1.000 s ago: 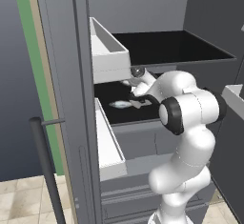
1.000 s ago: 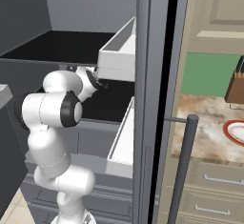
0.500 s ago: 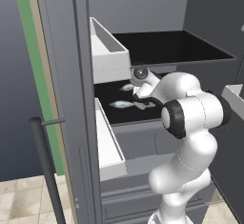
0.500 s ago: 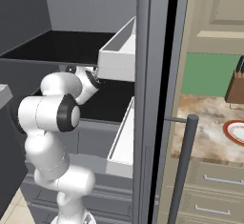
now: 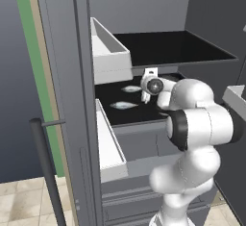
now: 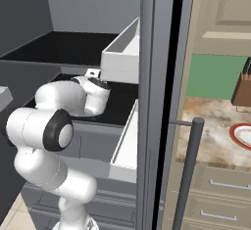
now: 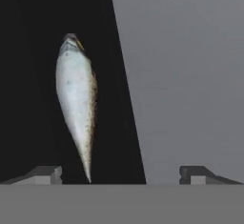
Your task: Place the fish on the counter behind the older fish on the same shelf of the fridge to maintain FIFO order. Close the fridge door when finished.
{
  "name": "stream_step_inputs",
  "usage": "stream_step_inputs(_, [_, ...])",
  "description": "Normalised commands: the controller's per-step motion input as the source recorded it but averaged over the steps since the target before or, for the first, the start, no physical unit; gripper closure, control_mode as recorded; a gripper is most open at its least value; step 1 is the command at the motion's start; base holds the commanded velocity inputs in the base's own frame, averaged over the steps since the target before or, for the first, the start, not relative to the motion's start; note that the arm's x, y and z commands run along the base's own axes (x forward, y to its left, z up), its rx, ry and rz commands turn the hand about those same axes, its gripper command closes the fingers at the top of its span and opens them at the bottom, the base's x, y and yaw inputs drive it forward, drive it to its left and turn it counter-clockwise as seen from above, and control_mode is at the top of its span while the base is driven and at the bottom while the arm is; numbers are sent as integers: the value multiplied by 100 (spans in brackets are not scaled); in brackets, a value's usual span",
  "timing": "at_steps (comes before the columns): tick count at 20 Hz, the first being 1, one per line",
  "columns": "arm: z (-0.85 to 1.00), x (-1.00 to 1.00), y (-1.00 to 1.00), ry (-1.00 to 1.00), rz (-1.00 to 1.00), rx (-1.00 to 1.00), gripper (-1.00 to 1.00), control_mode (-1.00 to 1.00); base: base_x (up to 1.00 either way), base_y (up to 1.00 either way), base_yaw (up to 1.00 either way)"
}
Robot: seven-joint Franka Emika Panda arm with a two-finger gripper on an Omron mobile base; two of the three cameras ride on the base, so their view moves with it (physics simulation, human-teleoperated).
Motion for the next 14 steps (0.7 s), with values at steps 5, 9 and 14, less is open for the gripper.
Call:
stream_step_inputs(5, [45,-91,0,6,-1,4,-100,-100,0,0,0])
stream_step_inputs(9, [94,-100,0,15,-5,3,-100,-100,0,0,0])
stream_step_inputs(14, [100,-96,0,24,-8,0,-100,-100,0,0,0])
